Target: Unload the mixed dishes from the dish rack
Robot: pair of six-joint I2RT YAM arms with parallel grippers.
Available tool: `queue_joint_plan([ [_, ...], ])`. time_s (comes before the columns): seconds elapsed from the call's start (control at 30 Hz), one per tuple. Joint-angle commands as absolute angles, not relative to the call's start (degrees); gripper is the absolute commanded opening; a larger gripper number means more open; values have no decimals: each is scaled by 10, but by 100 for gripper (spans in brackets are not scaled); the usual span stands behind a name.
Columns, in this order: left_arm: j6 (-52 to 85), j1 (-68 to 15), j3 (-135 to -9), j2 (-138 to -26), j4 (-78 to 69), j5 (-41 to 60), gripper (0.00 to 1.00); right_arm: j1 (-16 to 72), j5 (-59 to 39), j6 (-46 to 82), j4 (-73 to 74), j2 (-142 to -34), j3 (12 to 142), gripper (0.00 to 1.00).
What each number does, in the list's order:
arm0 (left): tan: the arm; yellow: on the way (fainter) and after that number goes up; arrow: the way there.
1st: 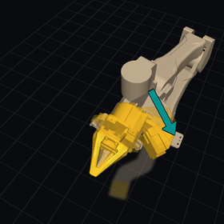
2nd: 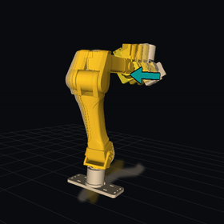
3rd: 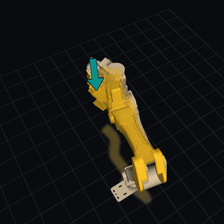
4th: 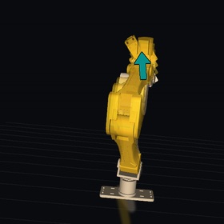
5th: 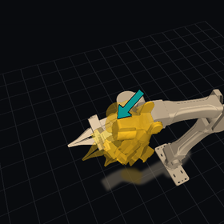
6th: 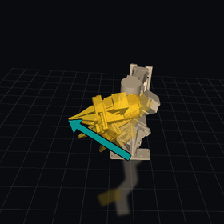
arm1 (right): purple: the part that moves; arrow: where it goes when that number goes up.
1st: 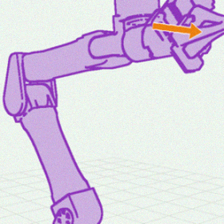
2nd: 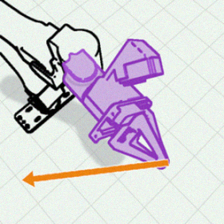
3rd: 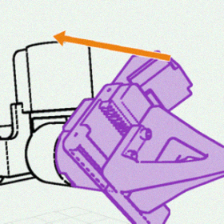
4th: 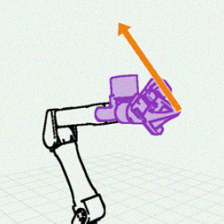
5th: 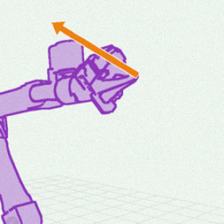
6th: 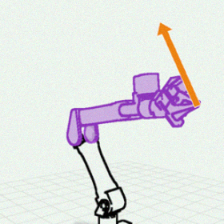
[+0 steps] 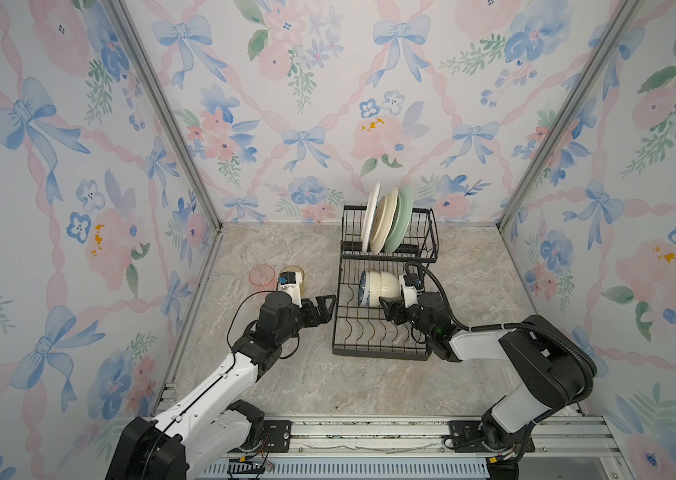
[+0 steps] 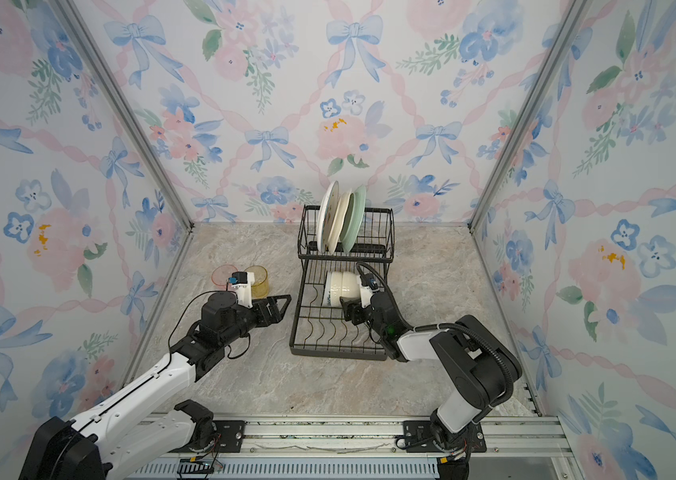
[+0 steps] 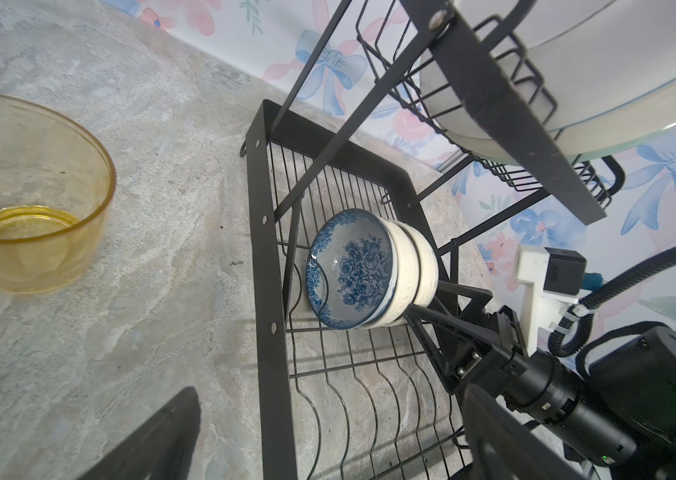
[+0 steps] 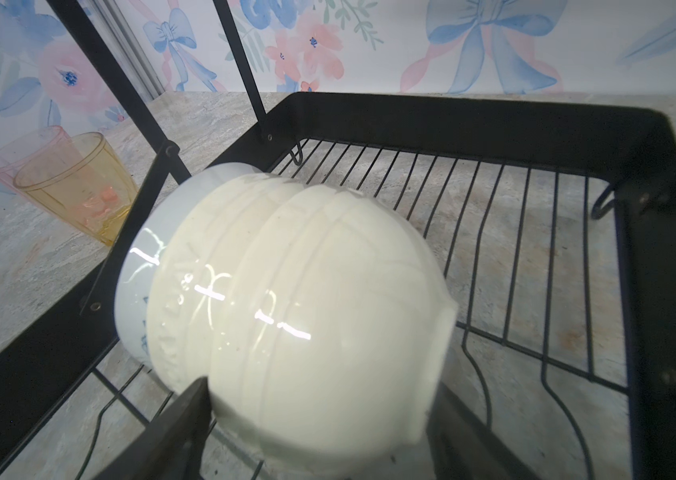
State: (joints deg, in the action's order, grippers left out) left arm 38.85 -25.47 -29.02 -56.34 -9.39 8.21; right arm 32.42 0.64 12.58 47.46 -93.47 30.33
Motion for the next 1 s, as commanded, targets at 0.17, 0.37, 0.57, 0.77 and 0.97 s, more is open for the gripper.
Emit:
queue_joint_plan([
  [0.17, 389, -256, -292, -574, -106, 84, 98, 311, -14, 117, 495, -945, 326, 63],
  [0.37, 388, -256, -290, -572, -106, 84, 98, 313, -9, 114, 494, -943, 322, 58],
  [0.57, 389, -256, -290, -571, -106, 83, 98, 330, 30, 101, 482, -894, 309, 55],
  [0.77, 389, -256, -290, -569, -106, 82, 98, 338, 49, 93, 453, -832, 294, 54],
  [0.97, 389, -257, -289, -570, -106, 82, 98, 341, 55, 107, 426, -773, 270, 54],
])
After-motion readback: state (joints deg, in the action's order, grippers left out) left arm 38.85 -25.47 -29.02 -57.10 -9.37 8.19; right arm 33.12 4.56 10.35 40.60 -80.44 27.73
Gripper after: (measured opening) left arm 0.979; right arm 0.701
